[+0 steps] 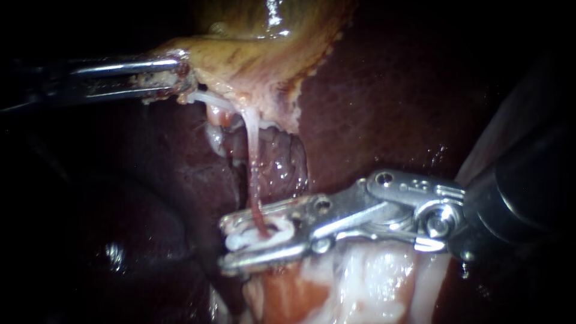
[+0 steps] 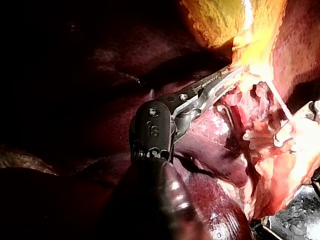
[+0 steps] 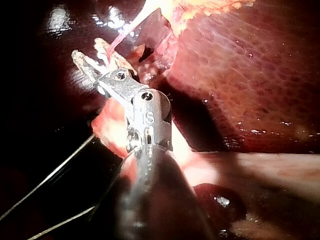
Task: Clipping second clip right tube
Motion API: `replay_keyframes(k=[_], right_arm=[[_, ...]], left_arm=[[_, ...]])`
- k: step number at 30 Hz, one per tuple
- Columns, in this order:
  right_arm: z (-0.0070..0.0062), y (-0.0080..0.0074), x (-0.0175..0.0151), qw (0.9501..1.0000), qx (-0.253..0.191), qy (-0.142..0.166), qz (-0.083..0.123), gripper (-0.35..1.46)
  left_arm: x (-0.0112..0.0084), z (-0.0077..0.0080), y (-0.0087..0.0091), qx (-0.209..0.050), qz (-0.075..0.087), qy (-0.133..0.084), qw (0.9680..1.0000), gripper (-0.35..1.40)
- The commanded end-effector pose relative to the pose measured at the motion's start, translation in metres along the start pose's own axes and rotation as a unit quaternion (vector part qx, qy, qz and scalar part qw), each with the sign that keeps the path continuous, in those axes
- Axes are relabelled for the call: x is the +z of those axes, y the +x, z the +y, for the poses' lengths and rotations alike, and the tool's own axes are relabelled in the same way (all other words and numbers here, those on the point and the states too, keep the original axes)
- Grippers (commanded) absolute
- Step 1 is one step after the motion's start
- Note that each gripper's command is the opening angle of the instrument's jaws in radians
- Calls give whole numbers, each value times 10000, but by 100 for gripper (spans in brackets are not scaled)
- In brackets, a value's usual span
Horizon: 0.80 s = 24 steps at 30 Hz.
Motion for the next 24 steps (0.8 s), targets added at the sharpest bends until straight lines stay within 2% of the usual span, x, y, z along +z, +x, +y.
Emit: replay_keyframes(k=[1,4,5,8,24], right_arm=[[1,0,-1,10000,26,-4,-2,-13],[2,-1,-4,9999,115,-1,-4,-34],[2,-2,-5,9999,143,6,9,-35],[3,-3,-7,9996,291,-18,20,-35],[4,-3,-10,9993,383,-43,1,-35]], left_arm=[[0,0,0,0,0,1,10000,-35],[1,0,0,0,0,1,10000,-35],[1,0,0,0,0,1,10000,-35],[1,0,0,0,0,1,10000,-35],[1,-2,-1,1,-1,-1,10000,-35]])
